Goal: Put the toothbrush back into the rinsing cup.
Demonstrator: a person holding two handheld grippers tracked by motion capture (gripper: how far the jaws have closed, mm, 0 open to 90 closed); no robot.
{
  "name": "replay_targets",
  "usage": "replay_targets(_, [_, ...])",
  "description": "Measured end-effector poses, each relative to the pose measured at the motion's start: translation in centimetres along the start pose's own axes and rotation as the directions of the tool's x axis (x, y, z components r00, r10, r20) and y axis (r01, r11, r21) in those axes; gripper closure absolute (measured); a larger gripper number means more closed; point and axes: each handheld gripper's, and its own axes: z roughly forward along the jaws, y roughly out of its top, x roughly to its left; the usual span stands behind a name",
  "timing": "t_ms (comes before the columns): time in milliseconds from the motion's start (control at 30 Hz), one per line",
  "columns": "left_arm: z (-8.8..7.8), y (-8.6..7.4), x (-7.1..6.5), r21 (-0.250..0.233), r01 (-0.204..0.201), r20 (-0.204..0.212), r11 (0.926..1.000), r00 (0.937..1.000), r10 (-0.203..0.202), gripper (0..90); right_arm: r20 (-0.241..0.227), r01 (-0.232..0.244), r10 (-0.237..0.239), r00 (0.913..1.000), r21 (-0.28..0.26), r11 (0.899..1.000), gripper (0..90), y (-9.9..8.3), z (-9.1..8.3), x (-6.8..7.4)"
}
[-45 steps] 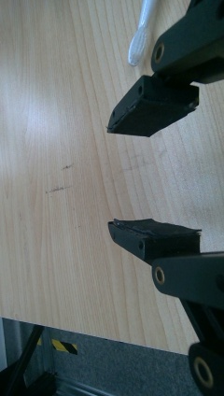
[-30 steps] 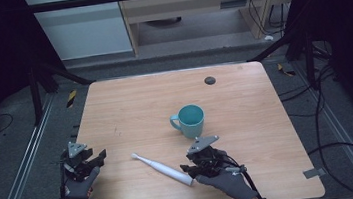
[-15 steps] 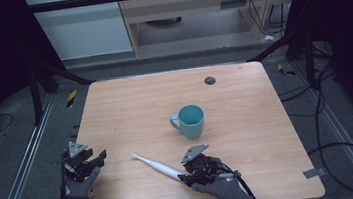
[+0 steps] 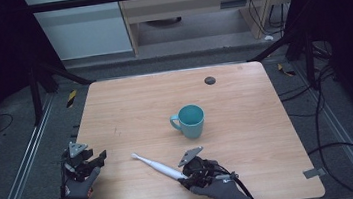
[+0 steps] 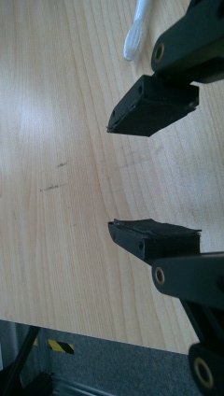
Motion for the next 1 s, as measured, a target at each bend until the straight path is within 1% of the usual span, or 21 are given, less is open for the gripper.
replay_targets(100, [0.0, 0.0, 0.0, 0.003, 0.0, 0.0, 1.0, 1.0, 0.0, 45.1, 0.001, -0.005, 0.005, 1.0, 0.014, 1.0, 62.8, 0.0, 0.1, 0.1])
replay_targets(167, [0.0, 0.0, 0.0, 0.001, 0.0, -0.001, 1.0, 1.0, 0.0, 45.1, 0.003, 0.003, -0.003, 1.0, 0.025, 1.0, 64.5, -0.1, 0.3, 0.1])
replay_targets(200, [0.0, 0.0, 0.0, 0.001, 0.0, -0.001, 1.0, 1.0, 0.0, 45.1, 0.005, -0.003, 0.003, 1.0, 0.029, 1.0, 64.7, -0.1, 0.4, 0.1])
replay_targets(267, [0.0, 0.0, 0.1, 0.001, 0.001, -0.001, 1.0, 1.0, -0.001, 45.1, -0.002, -0.004, 0.004, 1.0, 0.031, 1.0, 65.4, -0.1, 0.4, 0.1])
replay_targets(433, [0.0, 0.0, 0.1, -0.001, 0.0, -0.002, 1.0, 1.0, 0.0, 45.1, -0.011, -0.003, 0.004, 0.9999, 0.042, 0.999, 65.7, -0.2, 0.2, -0.1])
replay_targets(533, [0.0, 0.0, 0.1, -0.001, 0.002, -0.002, 1.0, 1.0, -0.002, 45.1, -0.009, 0.008, -0.008, 0.9999, 0.05, 0.999, 65.7, -0.3, 0.0, -0.3])
replay_targets(600, [0.0, 0.0, 0.1, -0.002, 0.002, -0.003, 1.0, 1.0, -0.002, 45.1, -0.019, 0.009, -0.008, 0.9998, 0.054, 0.999, 65.7, -0.5, -0.2, -0.6])
replay_targets(667, [0.0, 0.0, 0.1, -0.001, 0.002, -0.003, 1.0, 1.0, -0.002, 45.1, -0.026, 0.017, -0.015, 0.9995, 0.058, 0.998, 65.7, -1.0, -0.7, -1.0])
replay_targets(700, [0.0, 0.0, 0.1, -0.001, 0.002, -0.003, 1.0, 1.0, -0.002, 45.1, -0.026, 0.017, -0.015, 0.9995, 0.058, 0.998, 65.7, -1.0, -0.7, -1.0])
replay_targets(733, [0.0, 0.0, 0.1, -0.001, 0.003, -0.003, 1.0, 1.0, -0.003, 45.1, -0.036, 0.011, -0.009, 0.9993, 0.059, 0.998, 65.7, -1.4, -1.1, -1.4])
replay_targets(767, [0.0, 0.0, 0.1, -0.001, 0.004, -0.003, 1.0, 1.0, -0.004, 45.1, -0.036, 0.011, -0.009, 0.9993, 0.059, 0.998, 65.7, -1.4, -1.1, -1.4])
replay_targets(900, [0.0, 0.0, 0.1, -0.003, 0.001, -0.003, 1.0, 1.0, -0.001, 45.1, -0.026, 0.01, -0.008, 0.9996, 0.057, 0.998, 65.7, -2.3, -2.1, -2.2])
replay_targets(1000, [0.0, 0.0, 0.0, -0.003, 0.001, -0.003, 1.0, 1.0, -0.001, 45.1, -0.033, 0.007, -0.006, 0.9994, 0.055, 0.998, 65.7, -3.0, -2.8, -2.8])
